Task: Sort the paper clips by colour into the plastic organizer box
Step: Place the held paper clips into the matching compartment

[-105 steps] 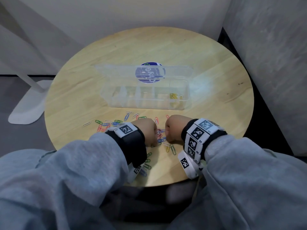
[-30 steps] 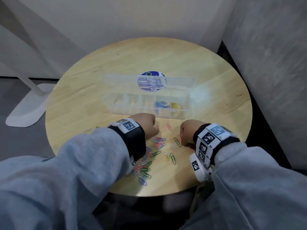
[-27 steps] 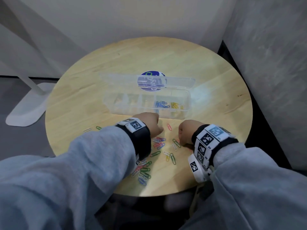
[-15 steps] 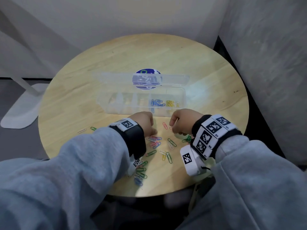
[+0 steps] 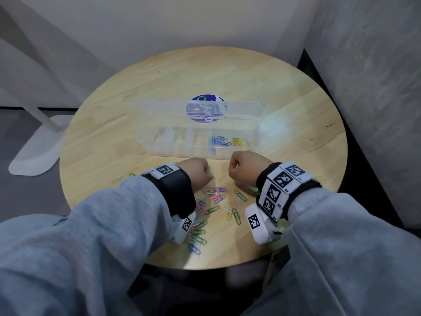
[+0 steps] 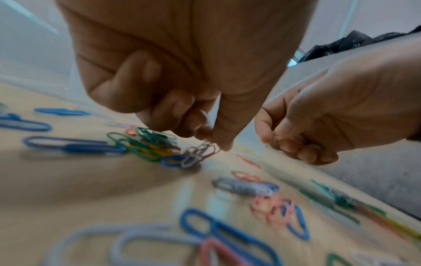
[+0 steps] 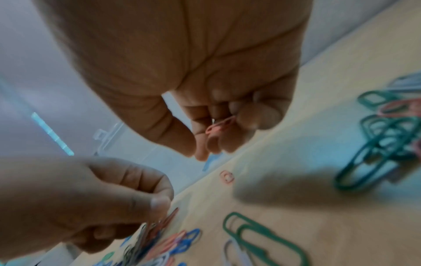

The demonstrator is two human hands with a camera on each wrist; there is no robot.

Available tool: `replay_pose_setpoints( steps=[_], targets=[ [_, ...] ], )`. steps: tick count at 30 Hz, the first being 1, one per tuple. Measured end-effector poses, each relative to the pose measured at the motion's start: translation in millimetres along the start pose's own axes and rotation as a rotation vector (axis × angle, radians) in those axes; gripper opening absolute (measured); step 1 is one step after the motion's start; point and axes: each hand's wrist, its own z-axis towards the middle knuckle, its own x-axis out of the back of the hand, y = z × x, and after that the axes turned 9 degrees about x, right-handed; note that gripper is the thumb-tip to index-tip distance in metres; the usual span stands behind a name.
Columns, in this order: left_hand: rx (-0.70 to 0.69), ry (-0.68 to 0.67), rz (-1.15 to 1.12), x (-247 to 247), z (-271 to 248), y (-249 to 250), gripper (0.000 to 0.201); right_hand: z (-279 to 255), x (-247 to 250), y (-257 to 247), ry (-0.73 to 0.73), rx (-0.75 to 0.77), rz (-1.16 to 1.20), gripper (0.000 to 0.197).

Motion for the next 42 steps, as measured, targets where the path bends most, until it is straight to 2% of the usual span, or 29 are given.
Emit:
replay_pose_setpoints(
  steps=[5,7,12,15,18,21,26,29,32,34,36,38,42],
  targets=[
    [0.001,-0.050,-0.252,16,3,-11,0.019,6,-3,-3,-0.025,0.007,-0.220,0.025],
    [-0.004,-0.132,-0.424,22,3,-13,0.023,10,-6,-3,-0.038,0.002,-0.257,0.025],
    [0.020,-0.331,-1.063,33,-7,-15,0.021,16,-9,-8,-0.118,0.006,-0.306,0.025],
    [0.009,-0.366,-1.155,35,-10,-18,0.023,17,-12,-9,-0.160,-0.017,-0.305,0.025],
    [0.027,-0.331,-1.004,33,-12,-18,0.025,16,-13,-7,-0.188,-0.024,-0.283,0.013],
    [0.006,-0.285,-0.699,27,-11,-15,0.024,9,-5,-7,-0.212,-0.012,-0.214,0.004],
    [-0.185,-0.217,0.014,17,-23,-12,0.017,6,5,-1,-0.189,0.010,0.182,0.019],
    [-0.206,-0.241,0.238,10,-27,-10,0.018,7,4,-2,-0.212,-0.052,0.423,0.020],
    [-0.202,-0.252,0.341,4,-23,-12,0.019,8,3,-9,-0.250,-0.135,0.519,0.031],
    [-0.200,-0.233,0.378,1,-21,-14,0.017,7,2,-12,-0.268,-0.137,0.512,0.032],
    [-0.199,-0.219,0.386,0,-20,-15,0.016,7,-1,-11,-0.264,-0.069,0.407,0.024],
    [-0.195,-0.221,0.370,0,-18,-17,0.015,6,-5,-10,-0.198,0.033,0.207,0.012],
    [-0.182,-0.267,0.256,0,-13,-26,0.011,-1,-15,-13,-0.194,0.079,0.011,0.023]
  ],
)
